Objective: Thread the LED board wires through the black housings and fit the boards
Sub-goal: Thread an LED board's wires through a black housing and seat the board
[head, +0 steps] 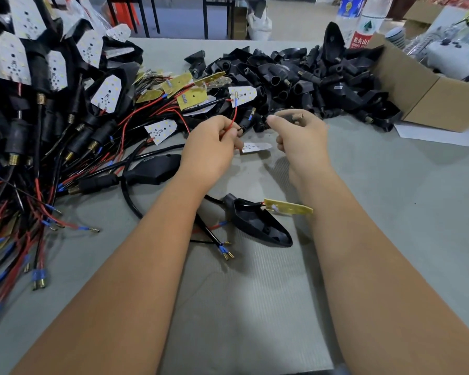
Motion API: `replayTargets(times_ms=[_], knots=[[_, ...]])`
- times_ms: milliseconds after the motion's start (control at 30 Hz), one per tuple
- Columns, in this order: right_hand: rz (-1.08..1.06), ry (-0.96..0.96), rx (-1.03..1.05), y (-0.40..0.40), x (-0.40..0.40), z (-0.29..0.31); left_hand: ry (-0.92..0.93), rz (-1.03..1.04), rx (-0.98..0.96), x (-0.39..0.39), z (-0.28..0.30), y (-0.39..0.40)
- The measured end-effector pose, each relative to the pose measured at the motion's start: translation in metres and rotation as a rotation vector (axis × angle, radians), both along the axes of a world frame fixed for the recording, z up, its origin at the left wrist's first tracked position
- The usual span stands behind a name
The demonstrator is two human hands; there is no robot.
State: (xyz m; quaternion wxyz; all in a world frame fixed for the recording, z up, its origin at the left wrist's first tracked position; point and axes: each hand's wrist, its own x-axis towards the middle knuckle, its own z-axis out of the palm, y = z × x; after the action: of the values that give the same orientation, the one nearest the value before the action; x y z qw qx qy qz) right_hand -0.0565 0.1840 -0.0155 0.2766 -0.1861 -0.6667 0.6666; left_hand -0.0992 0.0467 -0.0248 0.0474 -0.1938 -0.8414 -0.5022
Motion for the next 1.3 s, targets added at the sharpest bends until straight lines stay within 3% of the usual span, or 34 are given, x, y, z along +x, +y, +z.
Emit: replayTargets(times_ms=[233, 300, 500, 700, 1300], knots=[[0.194, 0.094, -0.417, -0.008, -0.0035, 0.0021, -0.067, -0.113, 0.111, 0.0014, 0.0031, -0.0034], [0.241, 0.091, -0.453, -0.0064, -0.0029, 0.003, -0.113, -0.128, 0.129, 0.0011, 0.0038, -0.0039], [0.353, 0.079, -0.466, -0.0026, -0.0016, 0.0048, -0.169, -0.112, 0.092, 0.0028, 0.0059, -0.0022], [0.348, 0.09, -0.436, -0.0019, -0.0029, 0.0044, -0.088, -0.094, 0.099, -0.0005, 0.0012, -0.0039], [0.391, 0.045, -0.36, -0.0042, -0.0035, 0.0034, -0.065, 0.031, 0.245, -0.0014, 0.0036, -0.0034]])
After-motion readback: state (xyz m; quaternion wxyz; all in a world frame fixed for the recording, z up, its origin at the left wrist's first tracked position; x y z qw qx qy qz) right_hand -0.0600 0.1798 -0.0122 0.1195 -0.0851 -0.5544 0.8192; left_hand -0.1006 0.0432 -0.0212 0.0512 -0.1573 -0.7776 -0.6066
